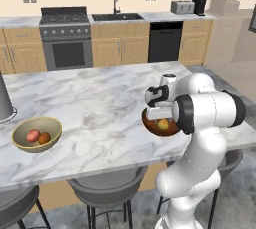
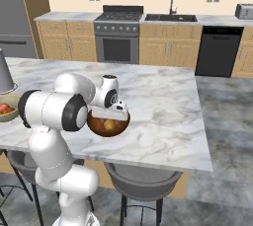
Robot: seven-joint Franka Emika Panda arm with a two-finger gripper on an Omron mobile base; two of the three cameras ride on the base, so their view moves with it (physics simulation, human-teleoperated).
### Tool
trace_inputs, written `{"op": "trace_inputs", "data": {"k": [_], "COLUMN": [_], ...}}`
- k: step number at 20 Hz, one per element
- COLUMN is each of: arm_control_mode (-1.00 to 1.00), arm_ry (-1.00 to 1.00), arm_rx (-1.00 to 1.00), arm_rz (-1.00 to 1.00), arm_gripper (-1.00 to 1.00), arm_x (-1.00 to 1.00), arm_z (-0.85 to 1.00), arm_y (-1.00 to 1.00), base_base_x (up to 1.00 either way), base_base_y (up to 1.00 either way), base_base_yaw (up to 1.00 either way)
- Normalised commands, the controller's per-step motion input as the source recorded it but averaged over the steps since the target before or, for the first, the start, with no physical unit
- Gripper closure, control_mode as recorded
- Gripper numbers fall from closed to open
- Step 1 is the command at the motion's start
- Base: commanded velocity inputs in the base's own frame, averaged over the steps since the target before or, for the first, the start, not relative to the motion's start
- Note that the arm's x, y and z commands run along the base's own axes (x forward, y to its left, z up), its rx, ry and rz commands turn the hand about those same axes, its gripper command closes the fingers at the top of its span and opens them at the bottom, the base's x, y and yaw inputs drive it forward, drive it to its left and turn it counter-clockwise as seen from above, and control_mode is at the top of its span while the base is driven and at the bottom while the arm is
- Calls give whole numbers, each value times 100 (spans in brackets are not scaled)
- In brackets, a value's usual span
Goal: Take the fruits from the plate on the dining counter and place two fruits in each bowl.
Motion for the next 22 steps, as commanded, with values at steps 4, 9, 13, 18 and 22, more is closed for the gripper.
{"op": "trace_inputs", "data": {"k": [4,9,13,18,22], "arm_control_mode": [-100,-100,-100,-100,-100], "arm_ry": [0,0,0,-2,-5], "arm_rx": [0,0,0,0,0], "arm_rz": [-4,-10,-2,-7,-5], "arm_gripper": [-100,-100,-100,-100,-100], "arm_x": [-4,-30,-76,-100,-98], "arm_z": [9,78,100,98,99], "arm_y": [0,0,-2,0,0], "base_base_x": [0,0,0,0,0], "base_base_y": [0,0,0,0,0], "base_base_yaw": [0,0,0,0,0]}}
